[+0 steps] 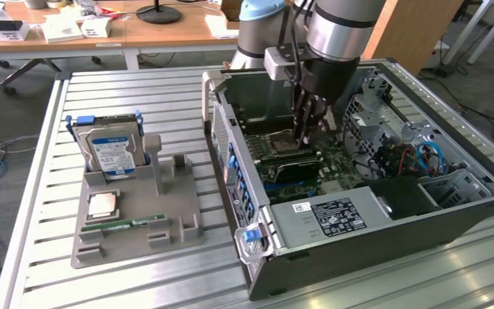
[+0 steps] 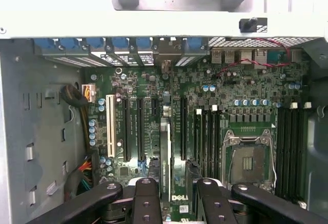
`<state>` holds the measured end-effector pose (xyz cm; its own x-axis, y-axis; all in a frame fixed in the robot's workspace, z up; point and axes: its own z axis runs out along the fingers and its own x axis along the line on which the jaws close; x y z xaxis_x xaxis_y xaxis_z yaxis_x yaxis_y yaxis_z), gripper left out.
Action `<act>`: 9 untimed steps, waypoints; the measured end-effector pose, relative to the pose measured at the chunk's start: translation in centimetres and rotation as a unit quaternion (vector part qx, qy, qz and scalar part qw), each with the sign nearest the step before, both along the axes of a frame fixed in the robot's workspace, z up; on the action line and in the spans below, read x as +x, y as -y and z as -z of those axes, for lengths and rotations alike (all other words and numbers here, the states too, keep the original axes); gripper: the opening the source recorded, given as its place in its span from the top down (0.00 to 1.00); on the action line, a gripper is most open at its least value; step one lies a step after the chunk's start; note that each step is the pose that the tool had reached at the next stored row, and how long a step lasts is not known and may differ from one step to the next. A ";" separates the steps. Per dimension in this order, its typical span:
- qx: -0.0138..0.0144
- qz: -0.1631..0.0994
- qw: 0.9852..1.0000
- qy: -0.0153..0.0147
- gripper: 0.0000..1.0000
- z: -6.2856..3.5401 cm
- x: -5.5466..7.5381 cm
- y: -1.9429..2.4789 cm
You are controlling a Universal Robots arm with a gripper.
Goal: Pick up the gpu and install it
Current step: 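Insert the gpu into the slot, then press down on the gpu until it lock into place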
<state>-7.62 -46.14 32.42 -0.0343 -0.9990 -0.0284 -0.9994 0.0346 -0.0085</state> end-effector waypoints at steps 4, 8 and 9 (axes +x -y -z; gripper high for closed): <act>0.000 0.000 1.000 0.000 0.66 -0.11 0.0 0.00; 0.000 0.000 1.000 0.000 0.66 -0.12 0.0 0.00; 0.000 0.000 1.000 0.000 0.66 -0.12 0.0 0.00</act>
<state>-7.62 -46.14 32.53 -0.0343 -0.9990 -0.0284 -0.9994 0.0346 -0.0084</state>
